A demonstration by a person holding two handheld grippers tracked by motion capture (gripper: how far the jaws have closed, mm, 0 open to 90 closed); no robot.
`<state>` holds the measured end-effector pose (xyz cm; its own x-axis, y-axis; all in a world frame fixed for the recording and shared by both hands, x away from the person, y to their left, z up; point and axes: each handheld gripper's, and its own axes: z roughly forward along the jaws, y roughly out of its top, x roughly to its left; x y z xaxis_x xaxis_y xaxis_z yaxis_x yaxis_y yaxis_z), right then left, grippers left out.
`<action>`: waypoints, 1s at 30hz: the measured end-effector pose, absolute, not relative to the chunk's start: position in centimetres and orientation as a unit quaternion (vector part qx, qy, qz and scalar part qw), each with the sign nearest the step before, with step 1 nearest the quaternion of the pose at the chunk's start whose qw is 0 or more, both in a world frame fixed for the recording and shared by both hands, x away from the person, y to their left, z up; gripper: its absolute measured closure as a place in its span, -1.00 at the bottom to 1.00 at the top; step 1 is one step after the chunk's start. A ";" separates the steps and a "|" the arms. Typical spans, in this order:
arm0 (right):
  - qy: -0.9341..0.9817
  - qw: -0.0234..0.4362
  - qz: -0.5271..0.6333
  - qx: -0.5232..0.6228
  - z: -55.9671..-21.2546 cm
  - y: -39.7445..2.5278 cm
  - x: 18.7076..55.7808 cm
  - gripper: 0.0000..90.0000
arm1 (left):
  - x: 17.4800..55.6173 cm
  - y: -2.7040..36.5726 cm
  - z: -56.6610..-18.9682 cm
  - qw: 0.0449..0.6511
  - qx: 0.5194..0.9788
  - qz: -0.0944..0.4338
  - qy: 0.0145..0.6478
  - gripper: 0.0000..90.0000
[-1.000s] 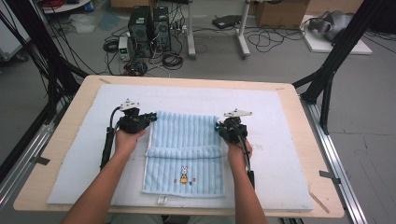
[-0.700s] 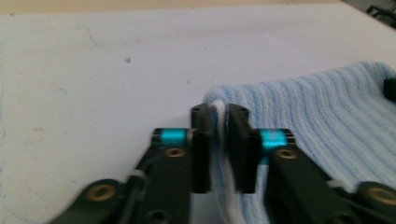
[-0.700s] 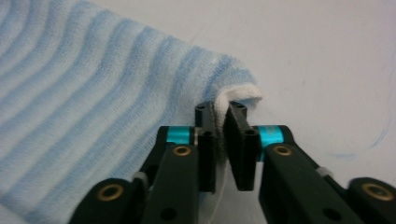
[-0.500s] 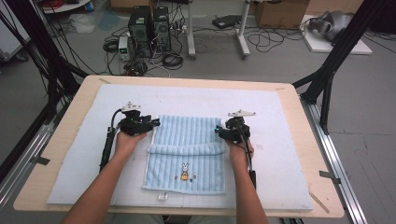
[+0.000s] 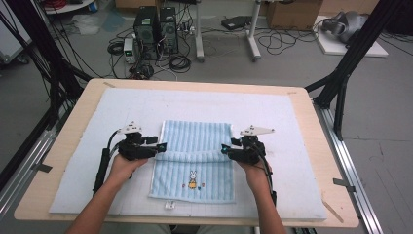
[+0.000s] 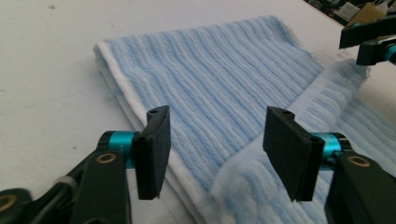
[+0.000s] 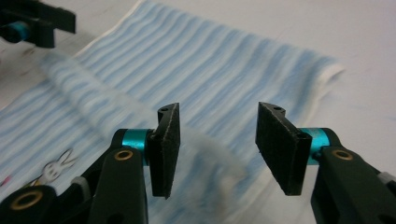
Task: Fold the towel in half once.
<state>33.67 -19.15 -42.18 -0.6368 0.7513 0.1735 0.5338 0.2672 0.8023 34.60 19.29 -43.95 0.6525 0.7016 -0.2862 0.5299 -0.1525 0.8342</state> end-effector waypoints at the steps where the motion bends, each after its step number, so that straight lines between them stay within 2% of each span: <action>1: 0.792 0.117 0.442 0.405 -42.4 -19.0 33.4 0.16 | 34.5 19.2 -44.2 0.504 0.756 0.079 0.410 -0.02; 3: 0.802 0.117 0.427 0.400 -42.9 -18.8 33.3 0.26 | 34.3 19.0 -44.7 0.487 0.769 0.074 0.408 0.04; 5: 0.802 0.109 0.424 0.406 -43.3 -19.0 33.2 0.53 | 34.1 18.7 -44.8 0.471 0.782 0.075 0.401 0.13; 7: 0.806 0.112 0.420 0.403 -43.5 -19.2 33.0 0.74 | 33.9 18.5 -44.7 0.468 0.789 0.077 0.391 0.42; 9: 0.807 0.110 0.420 0.399 -43.6 -19.3 32.7 0.82 | 33.5 18.4 -44.5 0.461 0.795 0.088 0.383 0.78; 10: 0.809 0.110 0.419 0.398 -43.6 -19.3 32.6 0.83 | 33.4 18.4 -44.4 0.464 0.795 0.090 0.380 0.87; 23: 0.800 0.129 0.442 0.385 -43.4 -19.7 28.9 0.85 | 30.3 19.5 -43.7 0.502 0.774 0.093 0.375 0.91; 30: 0.800 0.140 0.448 0.375 -42.8 -19.7 26.3 0.85 | 27.3 19.8 -43.2 0.515 0.772 0.095 0.361 0.92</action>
<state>26.30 -19.74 -42.84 -0.6803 0.7244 0.1119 0.4735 0.3179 0.8214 27.26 19.85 -43.24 0.7210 0.6552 -0.2255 0.4595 -0.2086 0.8633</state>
